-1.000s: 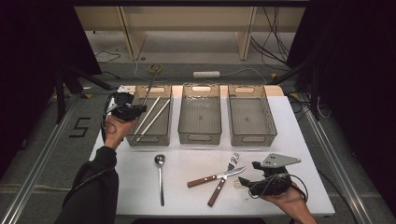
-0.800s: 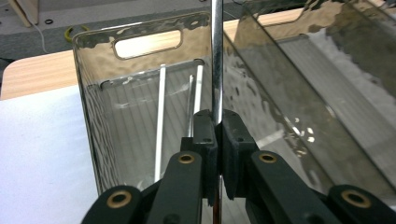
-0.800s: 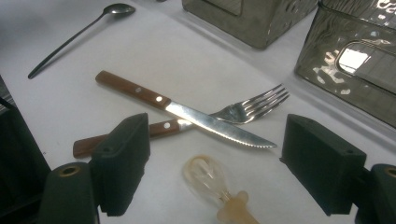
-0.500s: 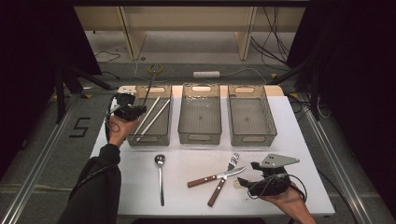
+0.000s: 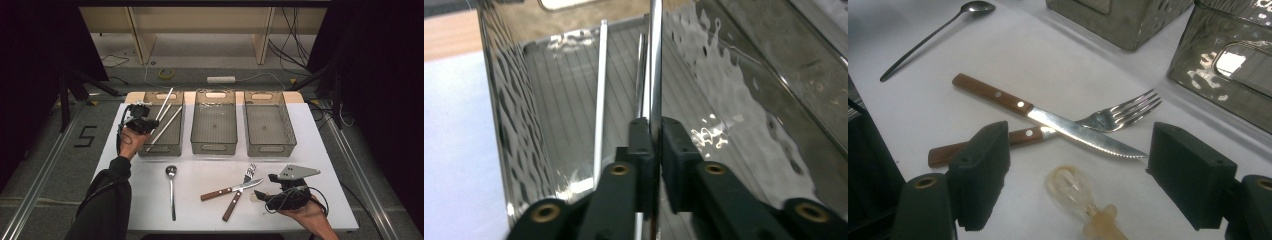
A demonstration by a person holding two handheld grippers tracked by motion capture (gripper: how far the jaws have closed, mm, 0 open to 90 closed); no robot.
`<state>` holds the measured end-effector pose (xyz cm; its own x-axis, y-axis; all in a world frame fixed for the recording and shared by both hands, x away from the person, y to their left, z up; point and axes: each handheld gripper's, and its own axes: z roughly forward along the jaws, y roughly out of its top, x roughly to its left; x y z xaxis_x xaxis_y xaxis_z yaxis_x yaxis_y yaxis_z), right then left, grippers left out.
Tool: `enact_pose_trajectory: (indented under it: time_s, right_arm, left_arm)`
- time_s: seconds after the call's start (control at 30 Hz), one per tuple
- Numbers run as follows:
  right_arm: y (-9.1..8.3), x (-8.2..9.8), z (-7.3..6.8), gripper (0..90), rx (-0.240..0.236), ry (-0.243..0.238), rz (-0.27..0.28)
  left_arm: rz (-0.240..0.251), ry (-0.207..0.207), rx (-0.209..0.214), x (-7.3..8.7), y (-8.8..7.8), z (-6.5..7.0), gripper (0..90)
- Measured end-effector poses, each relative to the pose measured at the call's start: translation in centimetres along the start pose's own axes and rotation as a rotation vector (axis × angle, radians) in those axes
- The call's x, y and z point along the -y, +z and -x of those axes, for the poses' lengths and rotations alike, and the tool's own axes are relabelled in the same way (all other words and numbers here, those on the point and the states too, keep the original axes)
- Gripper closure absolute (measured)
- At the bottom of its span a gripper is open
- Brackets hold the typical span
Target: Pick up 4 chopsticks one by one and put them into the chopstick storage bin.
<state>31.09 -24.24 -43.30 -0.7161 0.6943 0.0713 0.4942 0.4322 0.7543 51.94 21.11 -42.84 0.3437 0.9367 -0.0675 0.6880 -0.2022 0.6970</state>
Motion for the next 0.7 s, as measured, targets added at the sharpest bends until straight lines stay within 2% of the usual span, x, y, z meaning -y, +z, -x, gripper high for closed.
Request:
enact_pose_trajectory:
  time_s: [0.1,0.3,0.43,0.57,0.7]
  right_arm:
    - [0.0,0.0,0.0,25.7,0.002,-0.001,0.001]
    - [-0.1,0.0,0.1,25.7,0.007,0.004,0.005]
    - [-0.1,0.0,0.1,25.8,0.011,0.004,-0.002]
    - [-0.2,0.0,0.2,26.8,0.009,0.005,-0.004]
    - [-0.1,0.1,0.2,26.8,0.011,0.005,-0.014]
  left_arm:
    - [0.003,-0.009,-0.004,0.0,-0.3,0.4,70.8]
    - [0.004,-0.035,0.031,0.6,-2.1,1.4,51.4]
    - [0.015,-0.007,0.037,1.4,-3.8,2.3,41.4]
    - [0.009,-0.014,0.060,2.0,-5.1,2.6,35.6]
    - [-0.001,0.004,0.070,2.8,-6.2,3.6,30.4]
